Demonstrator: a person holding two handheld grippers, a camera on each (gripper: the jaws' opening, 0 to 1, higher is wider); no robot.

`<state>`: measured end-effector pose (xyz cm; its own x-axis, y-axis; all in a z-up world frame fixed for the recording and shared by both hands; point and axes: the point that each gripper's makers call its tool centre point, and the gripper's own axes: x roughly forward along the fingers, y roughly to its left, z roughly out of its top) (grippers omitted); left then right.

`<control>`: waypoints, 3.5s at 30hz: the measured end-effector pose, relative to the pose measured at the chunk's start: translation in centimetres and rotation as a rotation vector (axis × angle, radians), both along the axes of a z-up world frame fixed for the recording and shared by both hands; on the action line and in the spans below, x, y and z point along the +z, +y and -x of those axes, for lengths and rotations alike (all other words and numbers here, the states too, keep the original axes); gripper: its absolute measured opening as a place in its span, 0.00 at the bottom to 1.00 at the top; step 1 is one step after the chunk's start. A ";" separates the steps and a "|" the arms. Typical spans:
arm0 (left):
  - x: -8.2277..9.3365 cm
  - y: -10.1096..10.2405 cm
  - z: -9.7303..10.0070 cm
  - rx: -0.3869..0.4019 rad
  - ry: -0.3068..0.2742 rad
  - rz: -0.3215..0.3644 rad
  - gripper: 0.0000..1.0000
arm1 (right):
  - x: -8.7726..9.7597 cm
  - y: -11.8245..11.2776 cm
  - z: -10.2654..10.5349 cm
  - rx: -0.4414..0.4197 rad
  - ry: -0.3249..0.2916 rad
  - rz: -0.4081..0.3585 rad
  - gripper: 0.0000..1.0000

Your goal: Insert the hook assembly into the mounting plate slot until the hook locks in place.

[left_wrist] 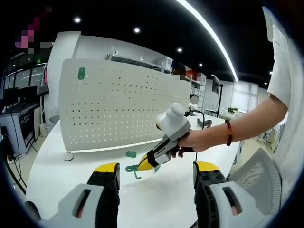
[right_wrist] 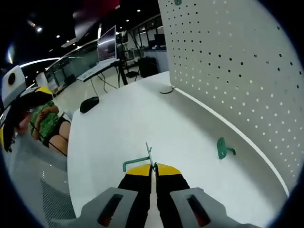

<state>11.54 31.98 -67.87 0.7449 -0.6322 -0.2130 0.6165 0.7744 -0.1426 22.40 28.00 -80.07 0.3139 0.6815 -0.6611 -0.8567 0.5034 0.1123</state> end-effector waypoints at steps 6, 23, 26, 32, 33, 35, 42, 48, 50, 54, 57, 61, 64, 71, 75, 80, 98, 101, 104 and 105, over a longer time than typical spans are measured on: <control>0.4 -0.6 0.5 -0.012 -0.015 -0.027 0.64 | 0.9 -0.2 1.5 -0.002 -0.015 0.000 0.01; 0.4 -2.7 2.7 -0.049 -0.030 -0.094 0.63 | 3.5 -2.2 4.3 -0.099 0.020 -0.065 0.01; 0.4 -3.2 2.9 -0.060 -0.035 -0.111 0.63 | 3.6 -2.5 4.8 -0.105 0.019 -0.061 0.01; 0.2 -3.8 3.1 -0.074 -0.040 -0.155 0.64 | 4.2 -3.2 5.9 -0.114 0.030 -0.066 0.01; 0.3 -3.9 3.2 -0.074 -0.045 -0.150 0.64 | 4.3 -3.3 6.0 -0.110 0.029 -0.068 0.01; 0.3 -4.2 3.2 -0.077 -0.048 -0.147 0.62 | 4.6 -3.6 6.3 -0.112 0.031 -0.067 0.01; -0.3 -4.8 3.2 -0.094 -0.053 -0.219 0.58 | 5.7 -4.2 7.0 -0.133 0.067 -0.085 0.01; -0.1 -5.8 2.9 -0.111 -0.094 -0.249 0.58 | 7.1 -4.6 7.8 -0.126 0.065 -0.097 0.01; -0.2 -6.2 3.0 -0.130 -0.103 -0.271 0.57 | 7.3 -4.7 8.1 -0.125 0.079 -0.104 0.01; -0.6 -6.6 2.9 -0.144 -0.107 -0.304 0.53 | 7.7 -5.1 8.4 -0.127 0.094 -0.119 0.01; -0.9 -6.7 2.9 -0.155 -0.124 -0.353 0.48 | 8.2 -5.2 8.8 -0.123 0.101 -0.126 0.01; -1.0 -6.9 2.9 -0.172 -0.177 -0.438 0.39 | 8.4 -5.3 9.1 -0.116 0.106 -0.126 0.01; -1.3 -7.1 2.8 -0.179 -0.184 -0.470 0.35 | 8.4 -5.3 9.3 -0.114 0.115 -0.124 0.01; -1.7 -7.2 2.5 -0.197 -0.201 -0.528 0.30 | 8.7 -4.8 10.0 -0.102 0.145 -0.130 0.01; -1.4 -7.5 2.4 -0.209 -0.237 -0.561 0.25 | 8.8 -4.6 10.4 -0.093 0.157 -0.133 0.01; -1.7 -7.7 2.3 -0.237 -0.260 -0.609 0.19 | 8.9 -4.5 10.8 -0.087 0.182 -0.136 0.01; -2.9 -8.3 2.5 -0.307 -0.355 -0.825 0.10 | 8.2 -4.4 11.7 -0.108 0.306 -0.142 0.01; -3.1 -8.2 2.5 -0.318 -0.372 -0.881 0.09 | 8.2 -4.3 11.8 -0.106 0.322 -0.138 0.01; -3.3 -8.3 2.6 -0.321 -0.383 -0.911 0.09 | 8.0 -4.4 11.8 -0.123 0.341 -0.136 0.01; -3.4 -8.2 2.6 -0.324 -0.387 -0.932 0.09 | 8.0 -4.4 12.0 -0.126 0.359 -0.135 0.01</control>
<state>8.99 23.76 -71.25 0.6907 -0.5219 -0.5006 0.6896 0.2670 0.6732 10.40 23.62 -72.11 0.1657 0.7406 -0.6512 -0.6836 0.5622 0.4654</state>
